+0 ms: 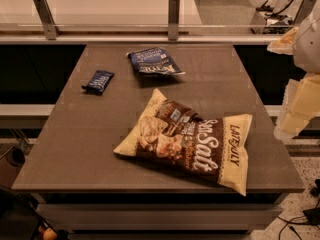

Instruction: Pick brown chip bag

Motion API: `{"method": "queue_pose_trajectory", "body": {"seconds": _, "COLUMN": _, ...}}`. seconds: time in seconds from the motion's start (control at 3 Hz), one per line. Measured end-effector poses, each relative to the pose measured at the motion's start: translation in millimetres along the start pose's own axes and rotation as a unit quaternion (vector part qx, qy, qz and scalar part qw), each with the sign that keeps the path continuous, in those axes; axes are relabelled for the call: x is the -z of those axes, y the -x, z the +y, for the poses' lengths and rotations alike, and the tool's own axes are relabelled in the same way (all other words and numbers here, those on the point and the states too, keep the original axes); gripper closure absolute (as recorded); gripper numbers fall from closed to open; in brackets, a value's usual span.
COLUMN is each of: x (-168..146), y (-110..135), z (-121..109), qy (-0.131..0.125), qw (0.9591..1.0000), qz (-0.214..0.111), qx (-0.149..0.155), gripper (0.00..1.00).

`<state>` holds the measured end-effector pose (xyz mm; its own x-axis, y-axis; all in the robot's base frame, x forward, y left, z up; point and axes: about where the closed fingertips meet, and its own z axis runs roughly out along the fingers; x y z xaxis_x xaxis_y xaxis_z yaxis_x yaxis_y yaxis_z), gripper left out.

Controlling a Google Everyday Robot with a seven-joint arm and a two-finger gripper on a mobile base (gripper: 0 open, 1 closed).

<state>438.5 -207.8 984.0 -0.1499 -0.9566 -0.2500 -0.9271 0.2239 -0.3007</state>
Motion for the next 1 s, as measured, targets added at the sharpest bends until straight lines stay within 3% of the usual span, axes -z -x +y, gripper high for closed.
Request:
{"method": "queue_pose_trajectory", "body": {"seconds": 0.33, "x": 0, "y": 0, "z": 0, "qy": 0.000, "qw": 1.0000, "qz": 0.000, "qx": 0.000, "gripper": 0.00}}
{"method": "queue_pose_trajectory", "body": {"seconds": 0.67, "x": -15, "y": 9, "z": 0, "qy": 0.027, "qw": 0.9996, "qz": 0.004, "qx": -0.001, "gripper": 0.00}}
{"method": "queue_pose_trajectory", "body": {"seconds": 1.0, "x": -60, "y": 24, "z": 10, "qy": 0.074, "qw": 0.9973, "qz": -0.005, "qx": 0.001, "gripper": 0.00}}
